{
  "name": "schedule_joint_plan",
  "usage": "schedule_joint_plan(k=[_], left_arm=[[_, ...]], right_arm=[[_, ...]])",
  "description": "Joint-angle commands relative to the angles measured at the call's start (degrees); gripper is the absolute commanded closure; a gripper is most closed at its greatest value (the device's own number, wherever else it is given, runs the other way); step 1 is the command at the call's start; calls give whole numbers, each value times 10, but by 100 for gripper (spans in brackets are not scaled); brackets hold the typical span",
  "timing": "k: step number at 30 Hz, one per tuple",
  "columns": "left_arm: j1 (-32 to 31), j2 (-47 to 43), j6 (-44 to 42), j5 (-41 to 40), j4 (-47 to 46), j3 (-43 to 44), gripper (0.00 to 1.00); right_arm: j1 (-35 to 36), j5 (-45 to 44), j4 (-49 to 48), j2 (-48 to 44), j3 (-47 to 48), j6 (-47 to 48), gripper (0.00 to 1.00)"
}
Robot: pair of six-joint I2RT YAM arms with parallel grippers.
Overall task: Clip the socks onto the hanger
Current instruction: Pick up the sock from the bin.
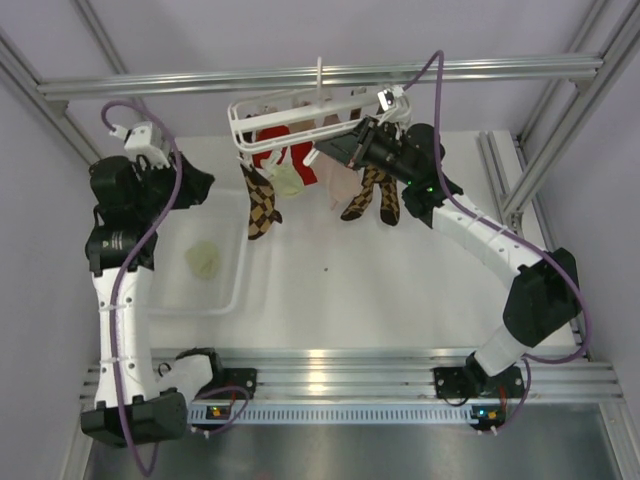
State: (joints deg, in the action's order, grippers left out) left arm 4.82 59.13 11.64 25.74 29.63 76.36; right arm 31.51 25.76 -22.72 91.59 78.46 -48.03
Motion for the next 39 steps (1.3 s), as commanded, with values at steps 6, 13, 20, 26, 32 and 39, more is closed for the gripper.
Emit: schedule_joint_plan(k=[6,13,20,26,32,39], left_arm=[[122,60,-13,-136,219,8,47],[123,135,50,-229,191,-85,37],[121,235,72,-226,92,-137,37],[113,357,49,-231,85,-89,41],[94,397,16,-252,119,-76,45],[93,383,6,-283,158,-75,44]], right_arm=[[-8,-1,0,2,21,19,100],[-9,-4,4,14,35,15,100],[-8,-6,-1,24,40,14,100],[-8,-11,3,32,47,18,100],[-8,-17,12,38,58,29,100],[-8,-19,15,44,64,33,100]])
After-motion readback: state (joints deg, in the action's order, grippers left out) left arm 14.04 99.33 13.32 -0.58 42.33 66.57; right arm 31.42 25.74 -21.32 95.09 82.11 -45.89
